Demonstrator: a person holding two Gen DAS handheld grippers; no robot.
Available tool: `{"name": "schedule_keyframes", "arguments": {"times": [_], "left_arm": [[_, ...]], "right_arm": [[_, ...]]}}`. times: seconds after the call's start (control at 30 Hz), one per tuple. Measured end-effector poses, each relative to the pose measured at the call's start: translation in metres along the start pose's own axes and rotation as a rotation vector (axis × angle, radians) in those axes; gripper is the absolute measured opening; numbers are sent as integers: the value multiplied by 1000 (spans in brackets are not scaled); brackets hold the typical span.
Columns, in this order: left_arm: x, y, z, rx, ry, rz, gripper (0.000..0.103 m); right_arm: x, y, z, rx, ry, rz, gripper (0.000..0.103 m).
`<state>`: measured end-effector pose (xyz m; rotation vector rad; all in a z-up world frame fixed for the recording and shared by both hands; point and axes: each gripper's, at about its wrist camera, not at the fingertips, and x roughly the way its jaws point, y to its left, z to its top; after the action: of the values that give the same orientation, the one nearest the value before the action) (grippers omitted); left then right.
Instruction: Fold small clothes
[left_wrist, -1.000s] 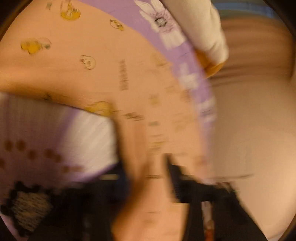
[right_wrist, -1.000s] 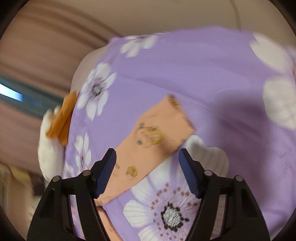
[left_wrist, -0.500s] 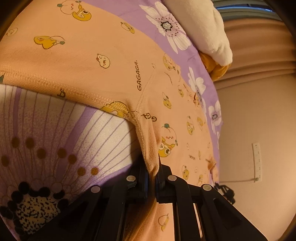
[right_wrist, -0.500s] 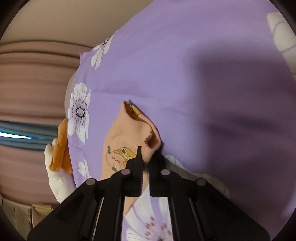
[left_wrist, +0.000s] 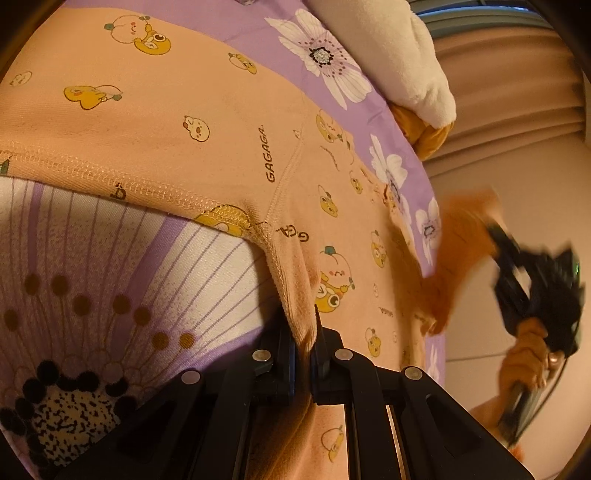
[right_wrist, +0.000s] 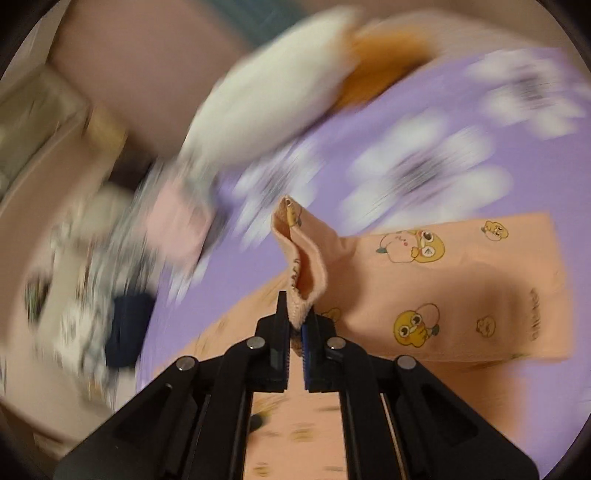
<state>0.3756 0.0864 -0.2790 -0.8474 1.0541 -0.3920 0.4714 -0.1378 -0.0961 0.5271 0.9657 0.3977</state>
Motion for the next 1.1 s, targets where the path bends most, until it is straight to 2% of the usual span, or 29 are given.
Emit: {"name": "schedule_keyframes", "arguments": {"times": [0.07, 0.17, 0.27, 0.33, 0.37, 0.4, 0.43, 0.47, 0.5, 0.53, 0.57, 0.6, 0.63, 0.67, 0.73, 0.77, 0.8, 0.87, 0.9, 0.97, 1.03, 1.1], "left_arm": [[-1, 4, 0, -26, -8, -21, 11], [-1, 3, -2, -4, -24, -20, 11], [0, 0, -2, 16, -28, -10, 11], [-4, -4, 2, 17, 15, 19, 11], [-11, -7, 4, 0, 33, 30, 11], [-20, -9, 4, -14, 35, 52, 26], [-34, -16, 5, -17, 7, 112, 38], [-53, -27, 5, 8, -68, 197, 61], [-68, -41, 4, 41, -148, 279, 64], [-81, -59, 3, 109, -230, 337, 64], [-87, -74, 3, 176, -252, 305, 64], [-86, -85, 5, 206, -221, 224, 64], [-78, -92, 8, 194, -145, 115, 64], [-66, -96, 10, 153, -76, 43, 64], [-41, -104, 12, 100, -25, -8, 64], [-25, -108, 15, 112, -22, 9, 64], [-8, -111, 19, 117, -23, 65, 64], [25, -108, 27, 88, 2, 250, 64], [44, -107, 31, 91, 25, 313, 63], [61, -104, 33, 109, 12, 336, 59], [65, -112, 34, 146, -73, 392, 44], [67, -118, 39, 175, -125, 446, 14]], "right_arm": [[58, 19, -19, 11, 118, -2, 7], [102, 9, -35, 116, 265, -9, 10], [77, -7, -27, 167, 282, 40, 23], [34, -19, -18, 154, 236, 25, 50], [4, -24, -11, 125, 188, 7, 56], [-28, -30, -11, 75, 129, -21, 63], [-54, -36, -13, 21, 73, -62, 67], [-84, -51, -15, -31, 16, -121, 71], [-116, -69, -24, -77, -53, -223, 78], [-132, -81, -32, -88, -89, -292, 80], [-148, -98, -43, -83, -112, -373, 80], [-156, -115, -52, -65, -112, -424, 80], [-161, -129, -62, -41, -103, -448, 80], [-164, -146, -73, -9, -88, -458, 79], [-163, -166, -86, 45, -61, -435, 76], [-160, -173, -92, 76, -42, -415, 74], [-157, -179, -98, 110, -24, -386, 72], [-153, -176, -107, 143, -10, -324, 71], [-150, -171, -109, 136, -2, -314, 71], [-151, -164, -116, 87, 11, -347, 71], [-150, -159, -116, 2, 24, -406, 71], [-144, -152, -110, -74, 29, -453, 67]]}}
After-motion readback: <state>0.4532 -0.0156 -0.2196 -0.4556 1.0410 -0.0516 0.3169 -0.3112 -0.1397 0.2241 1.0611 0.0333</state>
